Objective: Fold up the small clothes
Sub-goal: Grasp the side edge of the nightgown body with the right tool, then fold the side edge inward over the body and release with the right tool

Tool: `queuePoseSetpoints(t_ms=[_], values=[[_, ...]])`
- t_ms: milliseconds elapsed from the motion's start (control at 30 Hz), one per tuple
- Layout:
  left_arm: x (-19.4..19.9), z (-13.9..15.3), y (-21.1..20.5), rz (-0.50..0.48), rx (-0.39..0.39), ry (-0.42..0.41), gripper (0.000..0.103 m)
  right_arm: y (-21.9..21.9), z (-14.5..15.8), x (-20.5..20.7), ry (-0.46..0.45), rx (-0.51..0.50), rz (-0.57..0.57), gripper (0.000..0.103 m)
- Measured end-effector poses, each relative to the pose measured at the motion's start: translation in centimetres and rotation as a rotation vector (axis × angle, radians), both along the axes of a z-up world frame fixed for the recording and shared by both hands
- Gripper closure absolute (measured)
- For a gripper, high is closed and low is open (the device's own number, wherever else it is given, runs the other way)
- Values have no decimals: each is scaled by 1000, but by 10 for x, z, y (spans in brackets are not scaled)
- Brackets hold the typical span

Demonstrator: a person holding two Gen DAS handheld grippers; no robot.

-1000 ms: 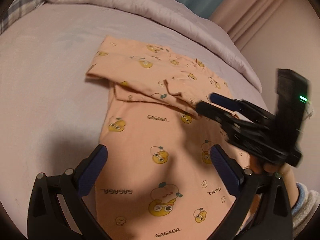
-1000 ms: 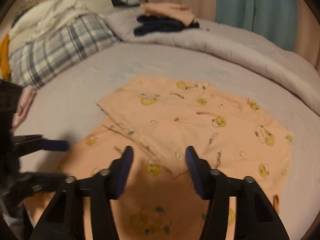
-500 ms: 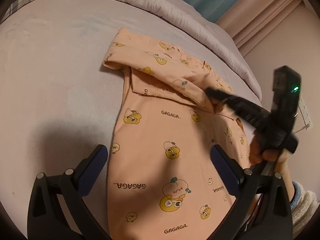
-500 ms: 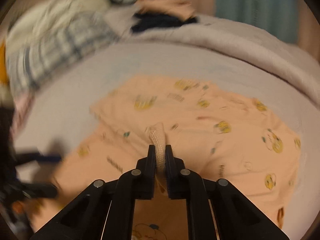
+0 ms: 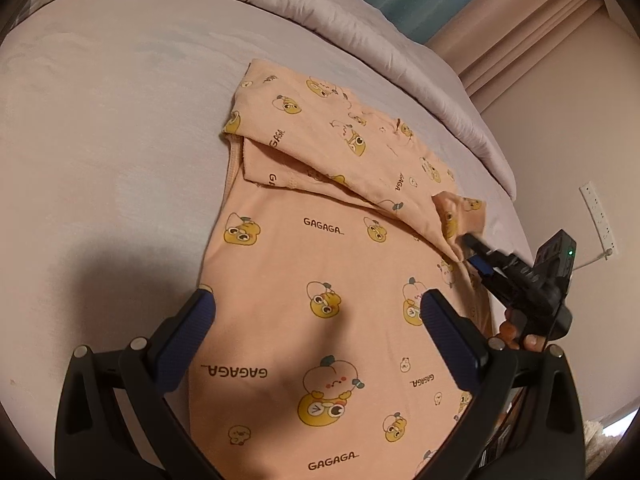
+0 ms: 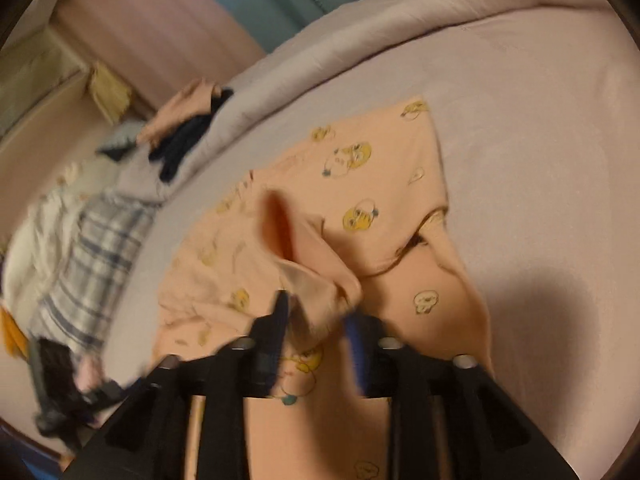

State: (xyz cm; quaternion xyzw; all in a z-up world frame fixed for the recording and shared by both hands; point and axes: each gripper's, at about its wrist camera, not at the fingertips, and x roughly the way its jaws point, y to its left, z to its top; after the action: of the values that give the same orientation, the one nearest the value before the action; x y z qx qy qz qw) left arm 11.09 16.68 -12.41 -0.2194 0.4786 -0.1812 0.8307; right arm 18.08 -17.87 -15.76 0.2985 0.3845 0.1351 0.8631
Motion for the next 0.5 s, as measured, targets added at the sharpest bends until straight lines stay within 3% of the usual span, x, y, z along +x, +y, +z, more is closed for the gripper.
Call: queuePoseSetpoints(t_ms=[100, 200, 300, 400, 500], values=[[-1, 0, 1, -2, 6, 4, 1, -8, 7, 5, -18, 55, -14, 58], [0, -2, 0, 2, 3, 10, 1, -6, 9, 15, 3, 34, 15, 58], [0, -3, 1, 1, 2, 14, 1, 5, 13, 20, 25, -96, 35, 97], [2, -5, 2, 5, -2, 23, 1, 14, 31, 28, -15, -191, 73, 97], [3, -5, 3, 8, 0, 23, 1, 20, 72, 34, -141, -243, 114, 97]])
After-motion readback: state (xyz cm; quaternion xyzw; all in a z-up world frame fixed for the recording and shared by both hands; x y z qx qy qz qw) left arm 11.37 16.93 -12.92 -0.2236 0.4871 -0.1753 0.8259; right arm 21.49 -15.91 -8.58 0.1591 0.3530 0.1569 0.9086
